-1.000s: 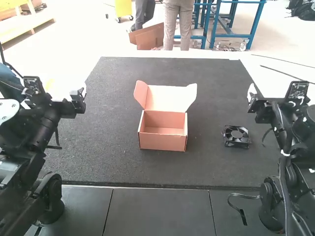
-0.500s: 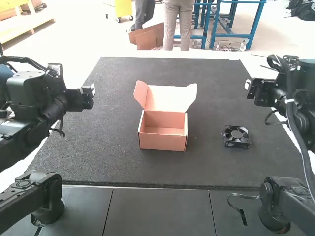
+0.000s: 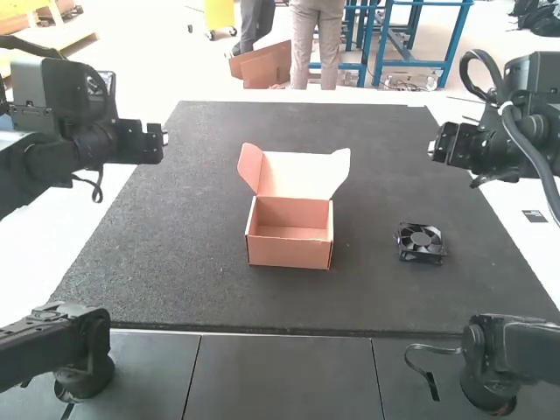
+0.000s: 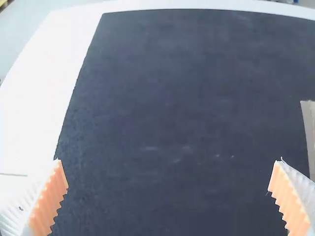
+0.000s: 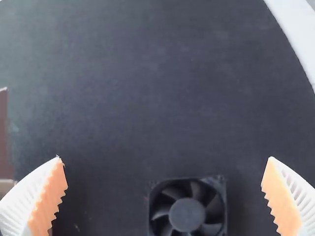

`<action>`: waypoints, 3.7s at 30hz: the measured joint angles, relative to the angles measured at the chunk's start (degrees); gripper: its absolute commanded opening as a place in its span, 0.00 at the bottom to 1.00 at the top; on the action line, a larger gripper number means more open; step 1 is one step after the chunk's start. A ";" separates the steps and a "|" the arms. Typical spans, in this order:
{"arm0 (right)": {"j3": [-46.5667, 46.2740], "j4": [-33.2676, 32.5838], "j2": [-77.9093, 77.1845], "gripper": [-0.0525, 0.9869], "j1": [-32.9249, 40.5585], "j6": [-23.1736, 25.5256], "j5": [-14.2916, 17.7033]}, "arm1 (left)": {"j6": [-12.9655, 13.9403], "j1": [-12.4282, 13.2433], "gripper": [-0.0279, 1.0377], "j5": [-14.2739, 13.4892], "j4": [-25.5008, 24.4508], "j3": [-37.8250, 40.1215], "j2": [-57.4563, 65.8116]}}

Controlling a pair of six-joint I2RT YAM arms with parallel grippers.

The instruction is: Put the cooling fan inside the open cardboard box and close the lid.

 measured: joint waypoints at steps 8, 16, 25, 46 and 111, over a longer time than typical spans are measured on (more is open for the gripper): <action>7.89 -10.54 12.17 0.92 -3.74 -4.61 0.20 | 0.00 -0.02 0.93 0.72 -5.27 2.51 2.64; 11.89 -14.93 20.96 0.92 -8.04 -9.88 0.26 | -0.07 0.00 0.94 1.86 -7.69 3.30 5.33; 11.15 -14.86 27.52 0.92 -8.15 -13.20 0.28 | -0.48 0.00 0.94 2.01 -11.37 5.84 7.37; 7.85 -8.57 39.98 0.92 -8.76 -13.68 4.15 | -0.70 0.00 0.94 2.03 -12.24 9.29 9.64; 24.44 -30.29 21.22 0.04 11.34 10.51 -9.99 | -0.70 1.51 0.94 3.34 -9.40 8.02 11.78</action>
